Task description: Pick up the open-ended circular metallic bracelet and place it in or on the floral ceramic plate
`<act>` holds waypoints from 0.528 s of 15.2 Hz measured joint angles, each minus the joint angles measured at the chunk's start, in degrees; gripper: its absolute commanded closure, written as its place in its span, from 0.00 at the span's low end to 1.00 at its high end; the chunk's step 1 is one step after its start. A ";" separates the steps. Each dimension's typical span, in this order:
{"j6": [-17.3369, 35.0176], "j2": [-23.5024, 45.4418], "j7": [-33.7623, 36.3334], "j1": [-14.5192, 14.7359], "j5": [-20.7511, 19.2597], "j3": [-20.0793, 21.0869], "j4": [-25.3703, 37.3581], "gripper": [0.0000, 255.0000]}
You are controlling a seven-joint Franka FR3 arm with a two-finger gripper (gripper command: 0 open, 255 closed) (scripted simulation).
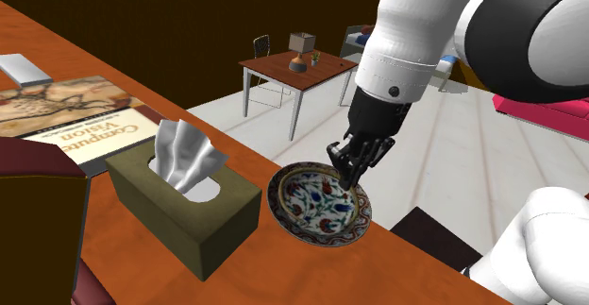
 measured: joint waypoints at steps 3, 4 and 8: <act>0.21 0.00 -0.03 -0.02 -0.03 -0.02 -0.10 1.00; 0.23 0.00 -0.02 -0.02 -0.03 -0.02 -0.12 1.00; 0.30 0.06 -0.02 0.01 0.01 0.03 -0.22 0.00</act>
